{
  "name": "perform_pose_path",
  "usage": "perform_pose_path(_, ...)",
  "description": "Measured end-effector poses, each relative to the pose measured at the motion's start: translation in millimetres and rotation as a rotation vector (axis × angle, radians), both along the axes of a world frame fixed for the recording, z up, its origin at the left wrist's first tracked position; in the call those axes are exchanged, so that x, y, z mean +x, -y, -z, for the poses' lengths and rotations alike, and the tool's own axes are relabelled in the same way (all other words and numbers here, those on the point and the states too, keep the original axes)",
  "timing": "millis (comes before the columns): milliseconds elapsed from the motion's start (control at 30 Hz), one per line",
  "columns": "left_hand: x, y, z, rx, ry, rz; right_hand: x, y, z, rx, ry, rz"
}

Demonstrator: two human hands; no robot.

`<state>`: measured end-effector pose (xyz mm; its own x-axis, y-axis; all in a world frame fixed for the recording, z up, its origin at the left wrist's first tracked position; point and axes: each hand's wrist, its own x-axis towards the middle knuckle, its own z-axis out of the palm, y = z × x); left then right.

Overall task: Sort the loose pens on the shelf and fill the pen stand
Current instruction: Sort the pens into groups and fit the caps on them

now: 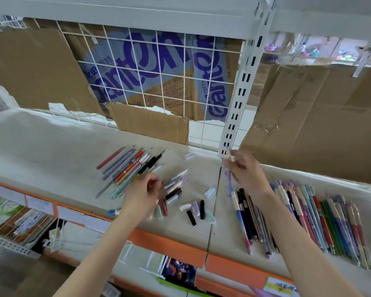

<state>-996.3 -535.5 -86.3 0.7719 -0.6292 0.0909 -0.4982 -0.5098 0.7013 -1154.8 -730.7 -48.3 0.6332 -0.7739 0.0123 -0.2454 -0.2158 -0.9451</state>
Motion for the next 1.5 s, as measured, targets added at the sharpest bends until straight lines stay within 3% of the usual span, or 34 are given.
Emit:
perform_pose_path(167, 10.4, 7.8, 18.3, 0.107, 0.131, 0.066, -21.4, 12.8, 12.8, -0.231, -0.332, 0.02)
perform_pose_path(333, 17.1, 5.1, 26.4, 0.086, 0.07, 0.076, -20.0, -10.4, 31.0, -0.265, -0.498, -0.154)
perform_pose_path(400, 20.1, 2.3, 26.1, 0.071, 0.051, 0.078, -19.3, -17.6, 35.2, -0.371, -0.599, -0.22)
perform_pose_path(567, 28.1, -2.9, 28.6, 0.144, 0.082, 0.053, -15.4, -18.3, 30.3, -0.461, -0.8, -0.242)
perform_pose_path(733, 24.9, 2.9, 28.3, 0.149, 0.21, 0.046, -9.3, -18.5, 28.4, -0.446, -0.808, -0.249)
perform_pose_path(1133, 14.6, 27.5, 26.5, 0.087, 0.294, 0.205, -0.7, -16.6, 40.2, -0.521, -0.75, -0.232)
perform_pose_path(1333, 12.9, 27.7, 21.1, 0.079, 0.277, 0.187, -3.1, -25.7, 43.7, -0.544, -0.529, -0.318)
perform_pose_path(1500, 21.6, 19.1, 19.1, 0.087, 0.207, 0.177, 3.2, -26.7, 45.5, -0.538, -0.631, -0.32)
